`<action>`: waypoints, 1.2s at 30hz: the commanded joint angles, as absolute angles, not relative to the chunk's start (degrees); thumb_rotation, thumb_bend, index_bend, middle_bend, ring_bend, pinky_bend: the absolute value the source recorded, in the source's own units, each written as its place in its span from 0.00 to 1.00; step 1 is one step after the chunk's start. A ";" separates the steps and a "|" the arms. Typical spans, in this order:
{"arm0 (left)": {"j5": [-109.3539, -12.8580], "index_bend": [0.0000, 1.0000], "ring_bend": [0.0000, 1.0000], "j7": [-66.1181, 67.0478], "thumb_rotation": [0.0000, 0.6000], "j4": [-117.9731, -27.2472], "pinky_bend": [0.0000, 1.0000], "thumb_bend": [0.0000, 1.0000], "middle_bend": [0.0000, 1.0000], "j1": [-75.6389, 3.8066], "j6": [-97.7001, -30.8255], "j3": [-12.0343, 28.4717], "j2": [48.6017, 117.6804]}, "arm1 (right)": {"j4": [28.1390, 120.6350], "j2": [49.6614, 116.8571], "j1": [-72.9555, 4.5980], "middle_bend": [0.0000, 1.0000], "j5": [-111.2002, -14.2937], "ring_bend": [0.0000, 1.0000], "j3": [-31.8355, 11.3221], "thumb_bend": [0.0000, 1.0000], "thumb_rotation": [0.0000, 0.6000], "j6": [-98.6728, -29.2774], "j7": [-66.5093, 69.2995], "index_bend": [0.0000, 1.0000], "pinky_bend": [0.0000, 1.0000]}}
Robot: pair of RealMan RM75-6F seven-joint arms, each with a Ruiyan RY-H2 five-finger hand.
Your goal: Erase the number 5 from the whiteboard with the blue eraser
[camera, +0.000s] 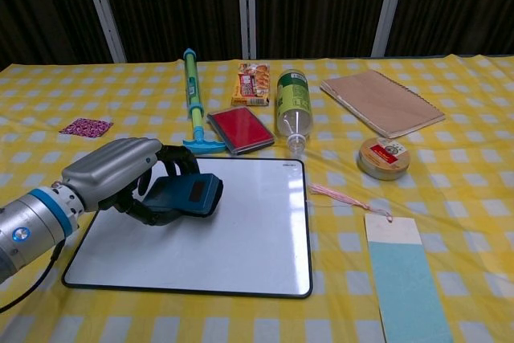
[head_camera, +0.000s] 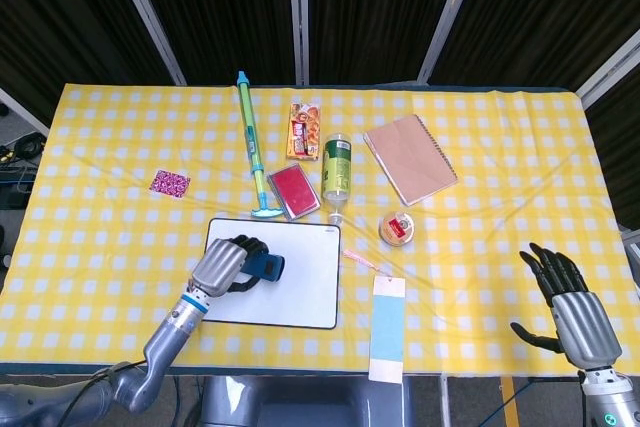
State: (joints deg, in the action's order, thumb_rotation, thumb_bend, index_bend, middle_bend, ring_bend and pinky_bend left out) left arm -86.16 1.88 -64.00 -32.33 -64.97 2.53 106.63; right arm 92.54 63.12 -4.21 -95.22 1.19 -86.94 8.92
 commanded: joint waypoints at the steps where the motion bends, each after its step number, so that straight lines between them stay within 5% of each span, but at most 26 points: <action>1: -86.12 0.85 0.55 2.40 1.00 -64.29 0.58 0.56 0.65 -32.39 -64.80 2.41 107.23 | 92.56 63.13 -4.18 0.00 -95.27 0.00 1.23 0.04 1.00 -86.96 8.84 0.00 0.00; 36: -85.71 0.85 0.55 -1.50 1.00 -60.05 0.58 0.56 0.65 -30.67 -65.85 2.41 103.22 | 93.05 62.94 -3.85 0.00 -95.37 0.00 1.22 0.04 1.00 -87.51 8.60 0.00 0.00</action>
